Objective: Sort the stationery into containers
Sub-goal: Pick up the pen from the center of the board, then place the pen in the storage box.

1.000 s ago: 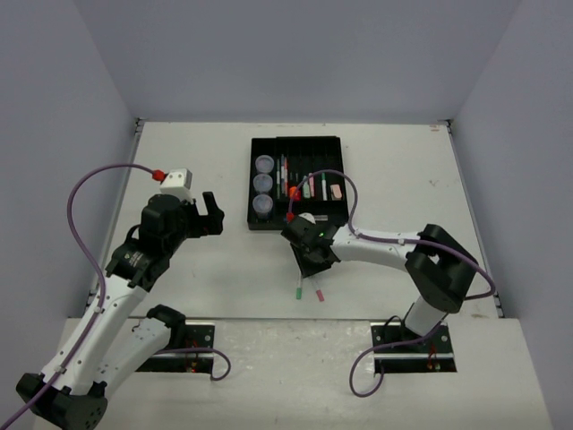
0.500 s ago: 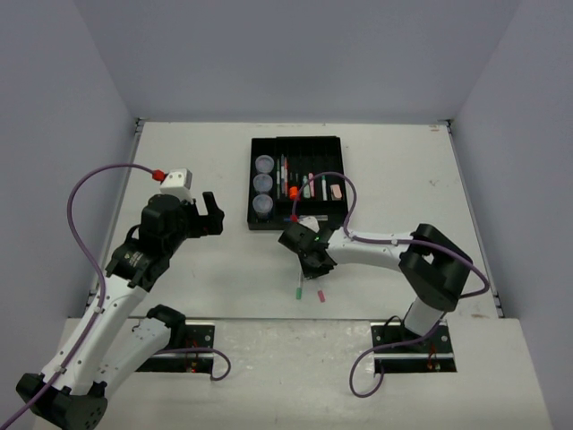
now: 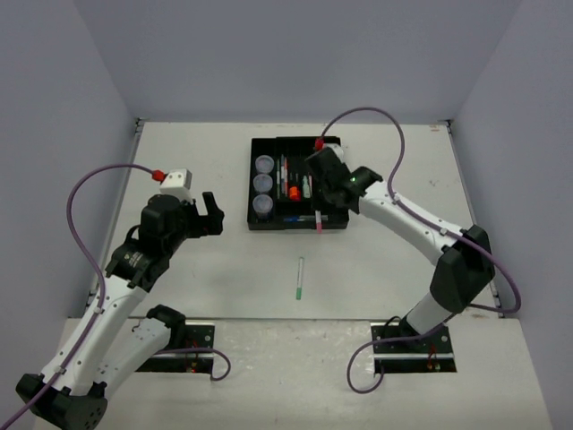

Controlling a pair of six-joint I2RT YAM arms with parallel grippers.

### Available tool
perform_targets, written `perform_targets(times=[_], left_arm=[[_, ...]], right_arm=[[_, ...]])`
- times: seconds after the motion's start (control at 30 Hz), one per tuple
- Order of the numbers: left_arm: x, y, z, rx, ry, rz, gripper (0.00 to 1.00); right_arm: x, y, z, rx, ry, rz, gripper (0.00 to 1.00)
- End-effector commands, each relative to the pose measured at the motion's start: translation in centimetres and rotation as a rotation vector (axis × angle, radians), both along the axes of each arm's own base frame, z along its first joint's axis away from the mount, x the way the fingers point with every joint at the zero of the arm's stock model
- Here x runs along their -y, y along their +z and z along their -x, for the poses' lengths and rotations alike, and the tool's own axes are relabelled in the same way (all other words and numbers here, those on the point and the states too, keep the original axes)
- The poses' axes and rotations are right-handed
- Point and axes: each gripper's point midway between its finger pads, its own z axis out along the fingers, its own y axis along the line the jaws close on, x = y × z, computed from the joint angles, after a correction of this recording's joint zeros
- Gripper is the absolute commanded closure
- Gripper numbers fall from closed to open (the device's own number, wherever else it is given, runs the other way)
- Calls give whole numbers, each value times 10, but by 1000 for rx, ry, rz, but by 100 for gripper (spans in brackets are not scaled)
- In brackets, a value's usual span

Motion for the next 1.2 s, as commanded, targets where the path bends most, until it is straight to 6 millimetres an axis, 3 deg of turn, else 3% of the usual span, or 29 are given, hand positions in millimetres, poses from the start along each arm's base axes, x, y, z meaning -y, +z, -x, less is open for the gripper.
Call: perform_targets(times=[0.0,0.03,0.17,0.33,0.73,0.87,1.07,1.17], left_arm=[[-2,9,-3,43,-5,-14,0],[-2,9,-3,43,-4,-15,0],[-3,9,-3,45,-1,-16,0],[-3,9,-3,42,-1,-16,0],[-2,7,-4,34,-6,-18,0],[-1,6,-4,31,-7,-19,0],[-1,6,-4,30,-7,-20,0],[-1,6,-4,31,-6,-20,0]], right_arm=[[-1,33,-90,112,-18,-59,96],[3,15,-96,79,-30,-37,96],[1,-3,-151,54,-57,24,95],[14,-21,-175,32,-79,96,95],[24,-69,-183,-52,-55,127,91],[25,-76,-180,-71,-53,129,77],[25,-69,-179,-65,-51,121,60],[26,-49,-177,-39,-52,110,59]])
